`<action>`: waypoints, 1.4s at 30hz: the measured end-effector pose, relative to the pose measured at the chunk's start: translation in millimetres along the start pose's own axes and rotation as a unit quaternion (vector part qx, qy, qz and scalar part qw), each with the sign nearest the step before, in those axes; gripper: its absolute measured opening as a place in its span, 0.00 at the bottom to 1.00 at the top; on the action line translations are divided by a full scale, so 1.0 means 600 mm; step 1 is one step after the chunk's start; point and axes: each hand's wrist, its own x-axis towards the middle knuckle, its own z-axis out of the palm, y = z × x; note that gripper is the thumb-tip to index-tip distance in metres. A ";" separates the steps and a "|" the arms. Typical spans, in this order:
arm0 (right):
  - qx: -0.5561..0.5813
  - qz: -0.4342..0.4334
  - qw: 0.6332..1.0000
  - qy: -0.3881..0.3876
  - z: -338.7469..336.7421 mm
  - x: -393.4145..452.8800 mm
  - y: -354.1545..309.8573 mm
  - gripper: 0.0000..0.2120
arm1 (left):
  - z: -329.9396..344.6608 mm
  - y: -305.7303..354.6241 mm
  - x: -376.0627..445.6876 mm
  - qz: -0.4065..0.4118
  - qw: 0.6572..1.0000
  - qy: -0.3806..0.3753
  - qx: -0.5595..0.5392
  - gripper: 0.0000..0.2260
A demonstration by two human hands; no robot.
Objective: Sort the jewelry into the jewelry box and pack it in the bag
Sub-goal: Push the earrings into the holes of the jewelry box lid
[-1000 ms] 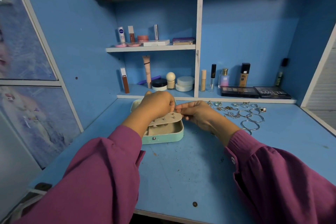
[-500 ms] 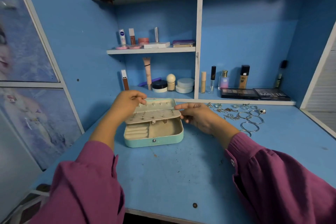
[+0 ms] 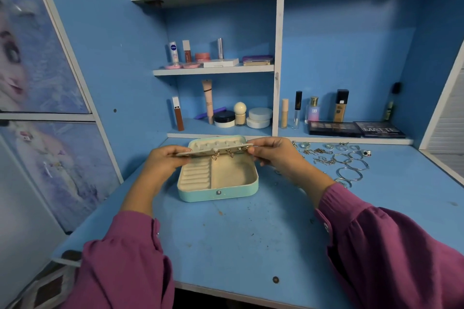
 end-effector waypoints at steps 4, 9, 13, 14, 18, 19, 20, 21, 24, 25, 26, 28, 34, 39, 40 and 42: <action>-0.039 -0.007 0.999 0.002 -0.020 -0.007 -0.011 0.05 | -0.003 -0.009 0.001 0.014 0.999 0.001 -0.035 0.10; -0.153 -0.004 0.988 0.013 -0.060 -0.023 -0.019 0.02 | 0.004 -0.012 0.000 0.016 0.997 0.009 -0.075 0.07; -0.211 0.021 0.977 0.001 -0.081 -0.031 -0.021 0.03 | 0.015 -0.014 0.000 0.019 0.993 0.029 -0.112 0.03; -0.224 0.024 0.974 -0.002 -0.085 -0.033 -0.023 0.03 | 0.017 -0.015 0.002 0.020 0.993 0.032 -0.112 0.03; -0.305 0.038 0.951 -0.013 -0.099 -0.042 -0.030 0.03 | 0.022 -0.024 0.009 0.026 0.994 0.041 -0.101 0.06; -0.325 0.043 0.945 -0.018 -0.102 -0.043 -0.034 0.02 | 0.023 -0.025 0.010 0.027 0.994 0.043 -0.095 0.06; -0.344 0.049 0.937 -0.023 -0.106 -0.044 -0.039 0.02 | 0.024 -0.025 0.011 0.029 0.995 0.045 -0.082 0.06; -0.365 0.057 0.929 -0.030 -0.109 -0.046 -0.045 0.02 | 0.024 -0.026 0.012 0.032 0.996 0.048 -0.066 0.07; -0.425 0.096 0.897 -0.072 -0.119 -0.051 -0.062 0.02 | 0.028 -0.024 0.012 0.035 0.996 0.057 -0.051 0.07; -0.438 0.109 0.888 -0.087 -0.120 -0.053 -0.067 0.03 | 0.029 -0.023 0.013 0.037 0.996 0.058 -0.050 0.07; -0.450 0.120 0.879 -0.099 -0.119 -0.056 -0.071 0.04 | 0.030 -0.022 0.013 0.039 0.996 0.059 -0.047 0.07; -0.485 0.135 0.857 -0.114 -0.114 -0.059 -0.077 0.08 | 0.031 -0.022 0.014 0.038 0.996 0.059 -0.047 0.07; -0.563 0.141 0.804 -0.127 -0.102 -0.056 -0.078 0.07 | 0.030 -0.022 0.016 0.032 0.997 0.056 -0.052 0.07; -0.525 0.112 0.837 -0.108 -0.097 -0.056 -0.075 0.04 | 0.030 -0.025 0.025 0.021 0.997 0.057 -0.049 0.08; -0.501 0.094 0.856 -0.086 -0.094 -0.054 -0.071 0.04 | 0.031 -0.024 0.026 0.018 0.997 0.057 -0.049 0.09; -0.437 0.055 0.897 -0.035 -0.082 -0.047 -0.063 0.04 | 0.031 -0.021 0.028 0.010 0.997 0.056 -0.053 0.09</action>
